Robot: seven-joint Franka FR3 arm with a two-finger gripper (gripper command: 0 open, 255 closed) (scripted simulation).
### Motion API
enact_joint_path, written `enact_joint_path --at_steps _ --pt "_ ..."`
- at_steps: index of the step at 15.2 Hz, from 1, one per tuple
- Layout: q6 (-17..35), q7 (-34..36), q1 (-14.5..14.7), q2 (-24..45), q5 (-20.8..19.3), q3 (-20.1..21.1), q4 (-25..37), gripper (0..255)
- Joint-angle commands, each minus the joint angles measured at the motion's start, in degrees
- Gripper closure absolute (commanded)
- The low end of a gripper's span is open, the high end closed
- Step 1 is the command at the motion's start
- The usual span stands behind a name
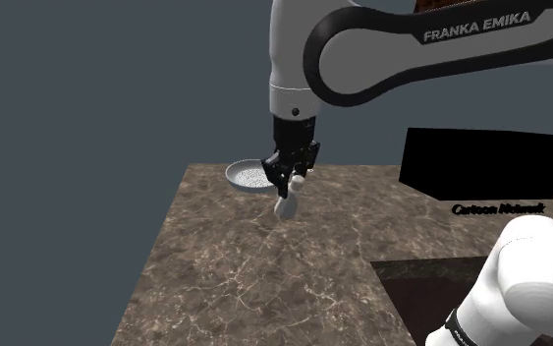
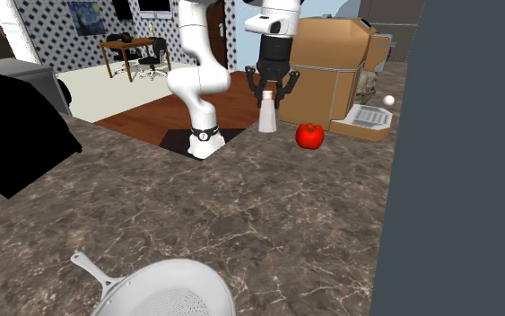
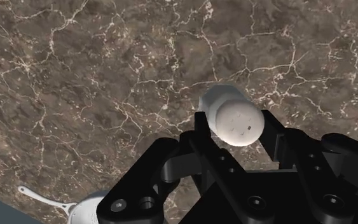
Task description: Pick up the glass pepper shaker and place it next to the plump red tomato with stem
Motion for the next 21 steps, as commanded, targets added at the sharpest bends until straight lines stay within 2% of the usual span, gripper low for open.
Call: enact_joint_path --at_steps 1,9,17,21 --pt "-0.4 1.3 1.2 -3.0 1.4 0.8 -2.5 255" --pt "-3.6 7.8 6.8 -13.6 7.5 5.1 -9.3 255" --pt "-7.7 16.0 12.7 -21.0 13.9 10.6 -11.8 255" --pt "-4.7 16.0 12.9 -21.0 14.6 11.4 -14.8 255"
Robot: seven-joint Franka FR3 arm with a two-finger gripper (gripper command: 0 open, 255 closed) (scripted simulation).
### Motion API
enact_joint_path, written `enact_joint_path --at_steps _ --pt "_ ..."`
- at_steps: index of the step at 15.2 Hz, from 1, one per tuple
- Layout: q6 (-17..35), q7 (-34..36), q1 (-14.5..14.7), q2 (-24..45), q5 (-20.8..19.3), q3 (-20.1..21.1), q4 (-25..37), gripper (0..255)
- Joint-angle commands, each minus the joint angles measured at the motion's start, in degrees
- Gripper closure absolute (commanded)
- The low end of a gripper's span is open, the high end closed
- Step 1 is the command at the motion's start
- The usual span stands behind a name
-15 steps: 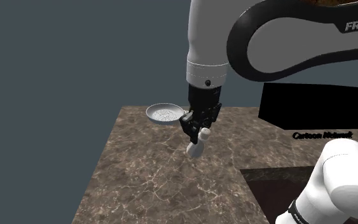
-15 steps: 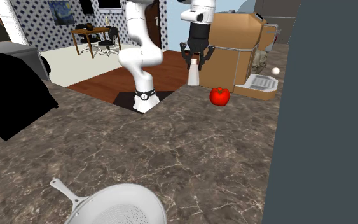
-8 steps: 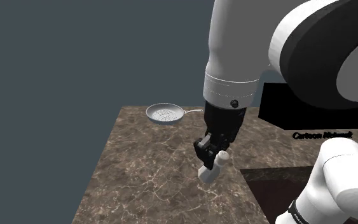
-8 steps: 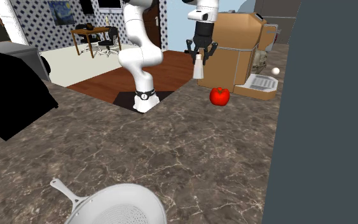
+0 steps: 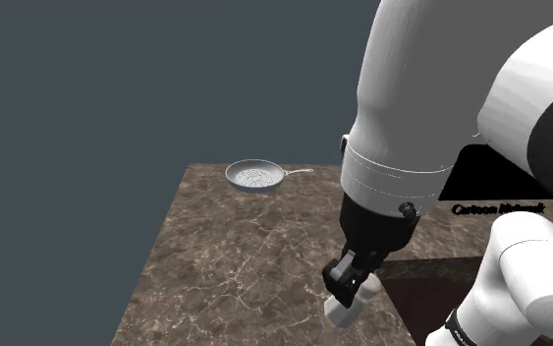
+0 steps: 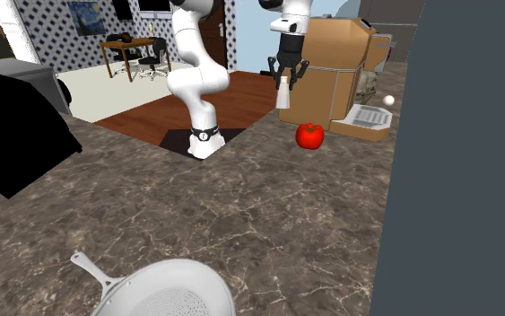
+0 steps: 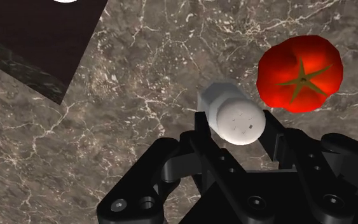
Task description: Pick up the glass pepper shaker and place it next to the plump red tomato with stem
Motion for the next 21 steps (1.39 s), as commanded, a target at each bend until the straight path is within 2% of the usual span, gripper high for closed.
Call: enact_joint_path --at_steps 1,21 --pt "1.4 0.0 0.2 -0.2 0.3 0.3 -1.6 255" --pt "17.9 0.7 0.5 4.0 3.5 6.1 -13.8 255"
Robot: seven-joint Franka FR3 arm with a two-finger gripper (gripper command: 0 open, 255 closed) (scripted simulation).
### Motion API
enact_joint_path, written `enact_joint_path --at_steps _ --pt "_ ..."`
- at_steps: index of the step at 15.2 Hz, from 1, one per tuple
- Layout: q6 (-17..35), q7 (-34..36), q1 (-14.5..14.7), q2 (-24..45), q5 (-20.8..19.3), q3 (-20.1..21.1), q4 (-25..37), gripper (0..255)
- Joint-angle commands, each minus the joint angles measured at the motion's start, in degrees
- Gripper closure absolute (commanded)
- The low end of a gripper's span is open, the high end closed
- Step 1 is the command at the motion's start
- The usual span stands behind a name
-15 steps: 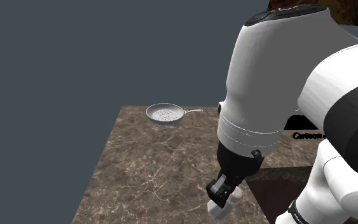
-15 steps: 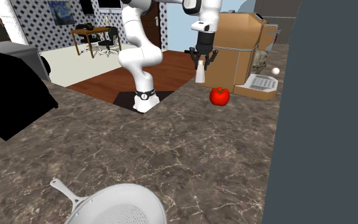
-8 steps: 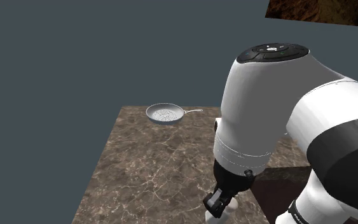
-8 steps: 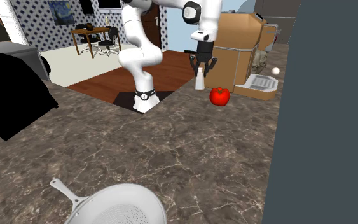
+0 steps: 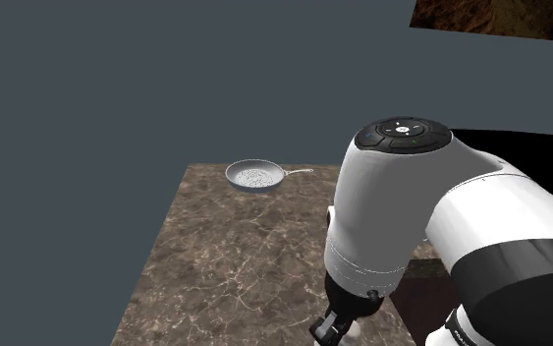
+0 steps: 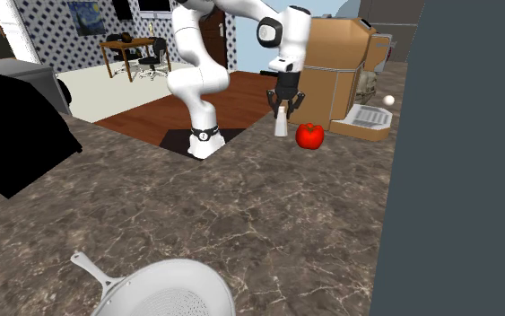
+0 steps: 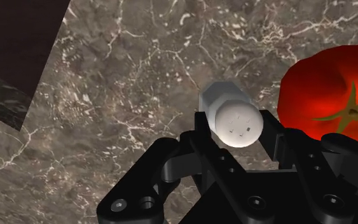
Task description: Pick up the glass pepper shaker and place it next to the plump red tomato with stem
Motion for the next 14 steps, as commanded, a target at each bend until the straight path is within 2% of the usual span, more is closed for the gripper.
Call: enact_joint_path --at_steps 1,7,14 --pt "2.0 0.2 -0.1 0.9 0.3 0.8 -1.0 255" --pt "7.9 0.8 -0.7 4.0 0.8 3.3 -3.9 255" --pt "7.9 0.8 -0.7 4.0 0.8 3.3 -3.9 255"
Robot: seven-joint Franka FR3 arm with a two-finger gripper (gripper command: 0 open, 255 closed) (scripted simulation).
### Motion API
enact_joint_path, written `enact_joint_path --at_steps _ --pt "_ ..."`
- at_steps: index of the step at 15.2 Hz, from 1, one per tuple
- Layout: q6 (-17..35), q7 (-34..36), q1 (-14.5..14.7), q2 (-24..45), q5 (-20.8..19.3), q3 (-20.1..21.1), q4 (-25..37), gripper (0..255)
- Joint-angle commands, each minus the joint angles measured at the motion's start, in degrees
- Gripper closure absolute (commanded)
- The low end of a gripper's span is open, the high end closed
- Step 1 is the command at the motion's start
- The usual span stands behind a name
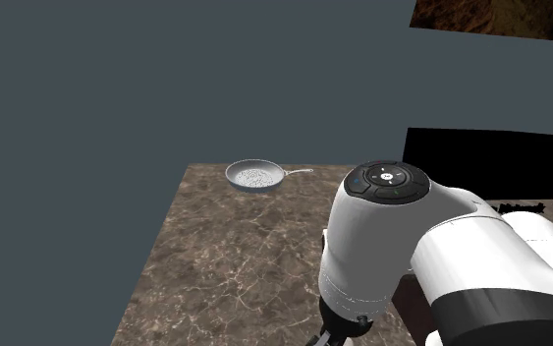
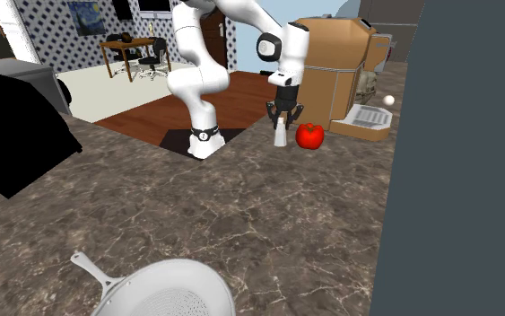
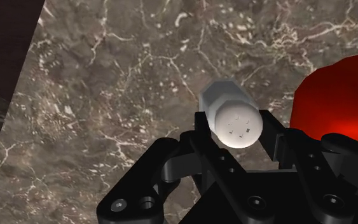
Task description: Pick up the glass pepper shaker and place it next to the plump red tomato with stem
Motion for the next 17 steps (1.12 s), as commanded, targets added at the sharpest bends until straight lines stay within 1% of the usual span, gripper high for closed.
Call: enact_joint_path --at_steps 1,6,10,17 --pt "0.0 0.0 0.0 0.0 0.0 0.0 0.0 0" --pt "0.0 0.0 0.0 0.0 0.0 0.0 0.0 0" --pt "-8.6 -0.3 0.6 -3.6 -1.0 -3.0 5.1 0" --pt "-8.6 -0.3 0.6 -3.6 -1.0 -3.0 5.1 0"
